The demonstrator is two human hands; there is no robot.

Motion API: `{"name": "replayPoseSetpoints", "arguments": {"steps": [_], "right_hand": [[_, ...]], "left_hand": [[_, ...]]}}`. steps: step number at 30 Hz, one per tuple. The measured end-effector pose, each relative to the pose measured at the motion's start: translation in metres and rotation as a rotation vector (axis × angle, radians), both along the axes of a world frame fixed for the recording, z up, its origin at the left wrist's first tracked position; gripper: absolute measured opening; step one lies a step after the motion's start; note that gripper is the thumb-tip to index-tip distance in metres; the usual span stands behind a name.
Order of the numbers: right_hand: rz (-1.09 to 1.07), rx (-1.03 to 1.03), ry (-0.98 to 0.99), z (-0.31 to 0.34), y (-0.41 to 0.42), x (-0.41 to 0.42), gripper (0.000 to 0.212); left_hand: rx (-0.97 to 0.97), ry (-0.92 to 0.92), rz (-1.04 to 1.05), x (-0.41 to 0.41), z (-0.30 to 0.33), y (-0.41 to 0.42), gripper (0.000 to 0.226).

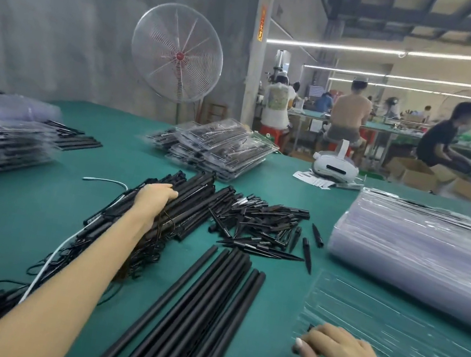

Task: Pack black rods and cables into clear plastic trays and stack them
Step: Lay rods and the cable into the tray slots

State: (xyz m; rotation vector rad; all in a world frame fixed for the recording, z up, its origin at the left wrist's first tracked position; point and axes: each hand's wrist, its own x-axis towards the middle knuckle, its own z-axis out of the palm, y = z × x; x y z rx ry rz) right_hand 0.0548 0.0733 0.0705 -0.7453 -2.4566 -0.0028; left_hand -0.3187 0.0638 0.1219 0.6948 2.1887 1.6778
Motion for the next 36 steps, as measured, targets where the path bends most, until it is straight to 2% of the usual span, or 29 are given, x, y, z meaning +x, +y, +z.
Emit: {"name": "replayPoseSetpoints", "arguments": {"steps": [3, 6, 8, 10, 13, 15, 16, 18, 20, 21, 23, 26, 28, 32, 35, 36], "right_hand": [[0.018, -0.266, 0.03, -0.002, -0.003, -0.011, 0.017], [0.072, -0.467, 0.111, -0.001, -0.011, -0.028, 0.014], [0.11, -0.673, 0.312, 0.003, -0.02, -0.041, 0.014], [0.108, -0.988, 0.555, 0.008, -0.024, -0.057, 0.017], [0.115, -1.577, 0.857, 0.016, -0.025, -0.081, 0.034], [0.105, -1.845, 0.936, 0.02, -0.025, -0.091, 0.043], [0.093, -1.917, 0.956, 0.021, -0.024, -0.095, 0.044], [0.038, -1.952, 0.951, 0.02, -0.024, -0.103, 0.037], [0.008, -1.951, 0.928, 0.017, -0.023, -0.113, 0.024], [0.009, -1.955, 0.923, 0.016, -0.023, -0.117, 0.022], [0.011, -1.925, 0.899, 0.015, -0.023, -0.126, 0.02], [-0.009, -1.819, 0.845, 0.012, -0.026, -0.136, 0.016], [-0.009, -1.798, 0.852, 0.008, -0.023, -0.135, 0.014], [0.015, -1.79, 0.897, 0.005, -0.01, -0.121, 0.024], [-0.011, -1.781, 0.975, 0.002, -0.002, -0.116, 0.029], [-0.019, -1.793, 1.015, 0.001, -0.002, -0.117, 0.031]], "left_hand": [[0.082, 0.071, -0.106, 0.019, 0.025, -0.028, 0.032], [-0.085, 0.317, -0.301, 0.054, 0.034, -0.06, 0.024], [-0.164, 0.356, -0.496, 0.083, 0.03, -0.079, 0.023], [-0.202, 0.337, -0.663, 0.111, 0.02, -0.093, 0.022], [-0.361, 0.461, -0.817, 0.133, 0.001, -0.11, 0.02], [-0.46, 0.511, -0.908, 0.135, -0.007, -0.12, 0.019], [-0.493, 0.475, -0.949, 0.133, -0.009, -0.123, 0.016], [-0.524, 0.318, -0.986, 0.129, -0.01, -0.13, 0.012], [-0.54, 0.229, -0.857, 0.124, -0.013, -0.129, 0.025], [-0.564, 0.266, -0.745, 0.121, -0.016, -0.125, 0.036], [-0.662, 0.479, -0.565, 0.12, -0.022, -0.112, 0.053], [-0.782, 0.738, -0.512, 0.129, -0.03, -0.091, 0.066], [-0.744, 0.77, -0.532, 0.132, -0.033, -0.08, 0.06], [-0.769, 0.791, -0.551, 0.126, -0.034, -0.075, 0.028], [-0.765, 0.64, -0.6, 0.126, -0.034, -0.073, 0.014], [-0.724, 0.528, -0.62, 0.127, -0.034, -0.072, 0.021]]}}
